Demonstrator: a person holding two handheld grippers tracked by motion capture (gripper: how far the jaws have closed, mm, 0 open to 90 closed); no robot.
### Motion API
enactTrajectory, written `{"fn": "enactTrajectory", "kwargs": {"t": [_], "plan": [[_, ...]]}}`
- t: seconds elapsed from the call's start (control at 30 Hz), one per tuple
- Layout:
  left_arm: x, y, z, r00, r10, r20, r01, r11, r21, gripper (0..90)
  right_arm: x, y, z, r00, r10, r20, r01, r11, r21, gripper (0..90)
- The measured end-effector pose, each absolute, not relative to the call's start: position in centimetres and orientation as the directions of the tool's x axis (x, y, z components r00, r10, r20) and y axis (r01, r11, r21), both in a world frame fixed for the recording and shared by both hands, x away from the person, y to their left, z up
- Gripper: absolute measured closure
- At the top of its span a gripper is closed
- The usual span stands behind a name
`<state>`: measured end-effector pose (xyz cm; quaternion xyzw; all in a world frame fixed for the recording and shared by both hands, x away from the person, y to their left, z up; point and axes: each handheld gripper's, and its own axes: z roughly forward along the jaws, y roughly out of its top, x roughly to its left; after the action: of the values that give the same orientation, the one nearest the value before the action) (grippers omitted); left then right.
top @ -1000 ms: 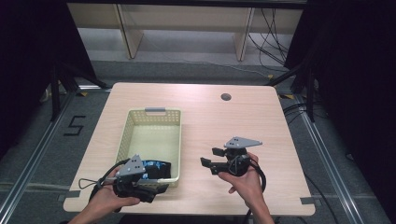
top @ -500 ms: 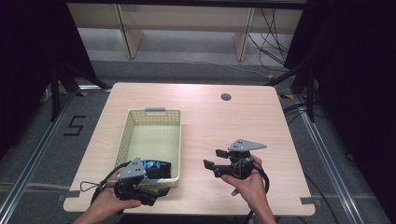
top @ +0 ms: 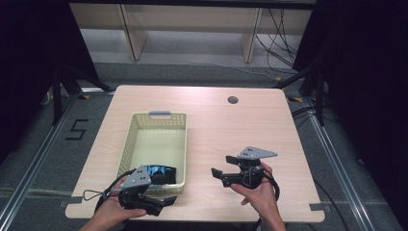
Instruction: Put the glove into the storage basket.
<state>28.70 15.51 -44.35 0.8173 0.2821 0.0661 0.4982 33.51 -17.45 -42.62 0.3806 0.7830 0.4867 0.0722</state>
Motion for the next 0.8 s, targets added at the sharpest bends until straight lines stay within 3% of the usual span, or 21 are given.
{"fn": "enactTrajectory", "kwargs": {"t": [0.53, 0.8], "plan": [[27.2, 13.8, -45.6, 0.882, 0.459, -0.109, 0.331, -0.437, 0.837, 18.2, 32.1, -18.2, -44.1, -0.724, 0.641, 0.255, 0.513, 0.254, 0.82, 24.0], [26.5, 13.8, -46.2, 0.884, 0.452, -0.121, 0.335, -0.429, 0.839, 18.3, 31.0, -18.9, -44.5, -0.721, 0.648, 0.246, 0.501, 0.242, 0.831, 21.4]]}}
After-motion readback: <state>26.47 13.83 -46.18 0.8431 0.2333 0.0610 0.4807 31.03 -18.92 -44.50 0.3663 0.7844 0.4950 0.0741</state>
